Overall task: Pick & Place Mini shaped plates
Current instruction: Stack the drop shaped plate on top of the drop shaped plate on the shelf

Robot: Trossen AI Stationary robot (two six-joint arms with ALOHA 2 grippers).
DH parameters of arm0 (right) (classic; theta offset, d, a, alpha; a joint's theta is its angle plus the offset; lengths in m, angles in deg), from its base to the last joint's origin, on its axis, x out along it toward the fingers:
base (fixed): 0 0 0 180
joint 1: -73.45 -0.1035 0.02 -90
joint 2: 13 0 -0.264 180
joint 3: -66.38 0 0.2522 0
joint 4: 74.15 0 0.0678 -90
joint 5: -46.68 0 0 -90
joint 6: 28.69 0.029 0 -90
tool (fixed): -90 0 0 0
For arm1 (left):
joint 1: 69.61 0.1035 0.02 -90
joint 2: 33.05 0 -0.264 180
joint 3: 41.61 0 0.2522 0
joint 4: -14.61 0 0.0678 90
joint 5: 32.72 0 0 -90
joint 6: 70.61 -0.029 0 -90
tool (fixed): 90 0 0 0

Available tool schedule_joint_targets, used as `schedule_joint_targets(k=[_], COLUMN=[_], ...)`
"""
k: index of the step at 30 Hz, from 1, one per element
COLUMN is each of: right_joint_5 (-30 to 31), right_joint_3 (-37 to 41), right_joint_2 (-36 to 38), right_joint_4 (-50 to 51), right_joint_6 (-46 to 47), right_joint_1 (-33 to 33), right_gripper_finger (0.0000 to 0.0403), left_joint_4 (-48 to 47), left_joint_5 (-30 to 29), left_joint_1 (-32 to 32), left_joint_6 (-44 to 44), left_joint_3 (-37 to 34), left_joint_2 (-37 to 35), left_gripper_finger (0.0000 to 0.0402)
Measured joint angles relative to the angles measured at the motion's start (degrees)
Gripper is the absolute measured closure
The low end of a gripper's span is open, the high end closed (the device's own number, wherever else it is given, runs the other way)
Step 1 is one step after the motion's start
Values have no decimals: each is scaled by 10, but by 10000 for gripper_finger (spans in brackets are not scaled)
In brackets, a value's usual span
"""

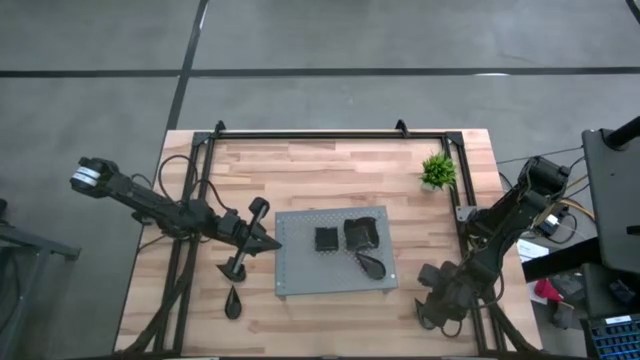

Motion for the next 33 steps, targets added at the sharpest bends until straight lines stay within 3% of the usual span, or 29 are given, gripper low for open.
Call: schedule_joint_targets(k=[17,33], right_joint_5=[-3,-34], right_joint_3=[25,23], right_joint_2=[-34,-49], right_joint_4=[-106,-100], right_joint_6=[-15,-30], right_joint_1=[-1,-1], right_gripper_finger=[324,340], left_joint_4=[2,10], left_joint_5=[-3,-9], left_joint_1=[0,0], left_joint_6=[0,0], left_joint_3=[0,0], left_joint_2=[0,8], left_gripper_finger=[399,399])
